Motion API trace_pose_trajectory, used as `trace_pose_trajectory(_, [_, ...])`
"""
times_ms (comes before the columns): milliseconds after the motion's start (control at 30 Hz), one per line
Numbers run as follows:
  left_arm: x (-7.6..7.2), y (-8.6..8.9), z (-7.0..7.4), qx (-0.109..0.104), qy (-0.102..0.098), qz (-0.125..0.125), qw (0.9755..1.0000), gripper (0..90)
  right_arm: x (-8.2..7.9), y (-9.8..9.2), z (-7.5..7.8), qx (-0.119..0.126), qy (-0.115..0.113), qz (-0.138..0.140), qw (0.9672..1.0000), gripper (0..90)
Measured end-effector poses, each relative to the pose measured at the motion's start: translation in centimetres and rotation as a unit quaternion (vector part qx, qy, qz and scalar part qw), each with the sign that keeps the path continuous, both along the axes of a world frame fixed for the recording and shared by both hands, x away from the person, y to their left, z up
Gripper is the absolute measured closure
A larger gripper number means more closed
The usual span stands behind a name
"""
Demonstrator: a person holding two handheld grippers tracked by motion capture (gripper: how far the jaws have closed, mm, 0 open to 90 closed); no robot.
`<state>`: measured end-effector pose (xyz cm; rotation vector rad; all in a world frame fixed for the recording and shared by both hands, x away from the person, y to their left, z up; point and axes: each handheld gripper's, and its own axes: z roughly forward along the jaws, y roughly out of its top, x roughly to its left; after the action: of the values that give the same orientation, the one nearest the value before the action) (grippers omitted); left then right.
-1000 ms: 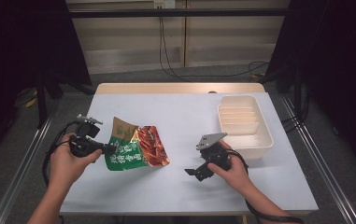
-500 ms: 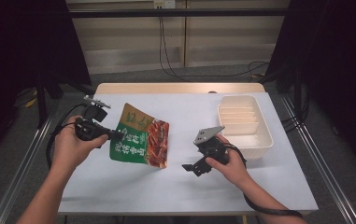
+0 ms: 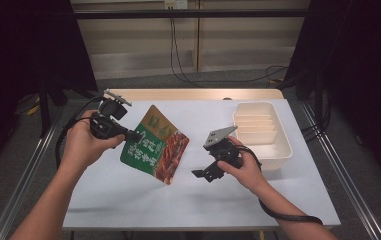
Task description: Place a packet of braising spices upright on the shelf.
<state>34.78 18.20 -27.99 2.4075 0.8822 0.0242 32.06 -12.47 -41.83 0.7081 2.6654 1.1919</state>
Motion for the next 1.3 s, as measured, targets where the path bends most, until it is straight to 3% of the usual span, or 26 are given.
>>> trace_pose_trajectory(133, [0.2, -1.0, 0.3, 0.003, -0.001, -0.015, 0.9999, 90.0, 0.4, 0.1, 0.8, 0.006, 0.007, 0.001, 1.0000, 1.4])
trace_pose_trajectory(200, [0.2, -1.4, 0.3, -0.006, -0.001, -0.008, 1.0000, 90.0, 0.7, 0.1, 1.1, 0.004, 0.008, 0.008, 0.9999, 2.1])
trace_pose_trajectory(467, [0.6, -2.2, 0.3, -0.005, -0.013, -0.026, 0.9996, 90.0, 1.7, -0.2, 2.5, -0.005, 0.012, 0.018, 0.9998, 2.0])
trace_pose_trajectory(500, [0.6, -2.2, 0.3, -0.005, -0.013, -0.026, 0.9996, 90.0, 1.9, -0.2, 2.6, -0.003, 0.015, 0.019, 0.9997, 2.0])
trace_pose_trajectory(533, [0.5, -2.6, 0.2, -0.018, -0.014, -0.014, 0.9996, 90.0, 2.1, -0.3, 2.7, -0.001, 0.019, 0.022, 0.9996, 2.0])
trace_pose_trajectory(600, [0.8, -2.6, 0.4, -0.005, -0.012, -0.034, 0.9993, 90.0, 2.4, -0.3, 3.0, -0.003, 0.021, 0.022, 0.9995, 2.0])
trace_pose_trajectory(867, [0.9, -3.5, 0.5, -0.007, -0.020, -0.045, 0.9988, 90.0, 3.6, -0.4, 4.8, -0.034, 0.000, 0.030, 0.9990, 3.3])
trace_pose_trajectory(1000, [0.9, -4.2, 0.6, -0.007, -0.026, -0.055, 0.9981, 90.0, 4.1, -0.3, 5.9, -0.031, -0.001, 0.040, 0.9987, 5.2])
trace_pose_trajectory(1033, [1.0, -4.3, 0.7, 0.004, -0.025, -0.069, 0.9973, 90.0, 4.2, -0.2, 6.2, -0.031, -0.001, 0.047, 0.9984, 6.0])
trace_pose_trajectory(1167, [1.0, -4.9, 0.7, -0.006, -0.027, -0.071, 0.9971, 90.0, 4.6, 0.2, 7.2, -0.036, -0.007, 0.057, 0.9977, 8.1])
trace_pose_trajectory(1300, [1.0, -5.2, 0.8, 0.005, -0.032, -0.085, 0.9958, 90.0, 5.1, 0.7, 7.7, -0.040, -0.005, 0.069, 0.9968, 11.3])
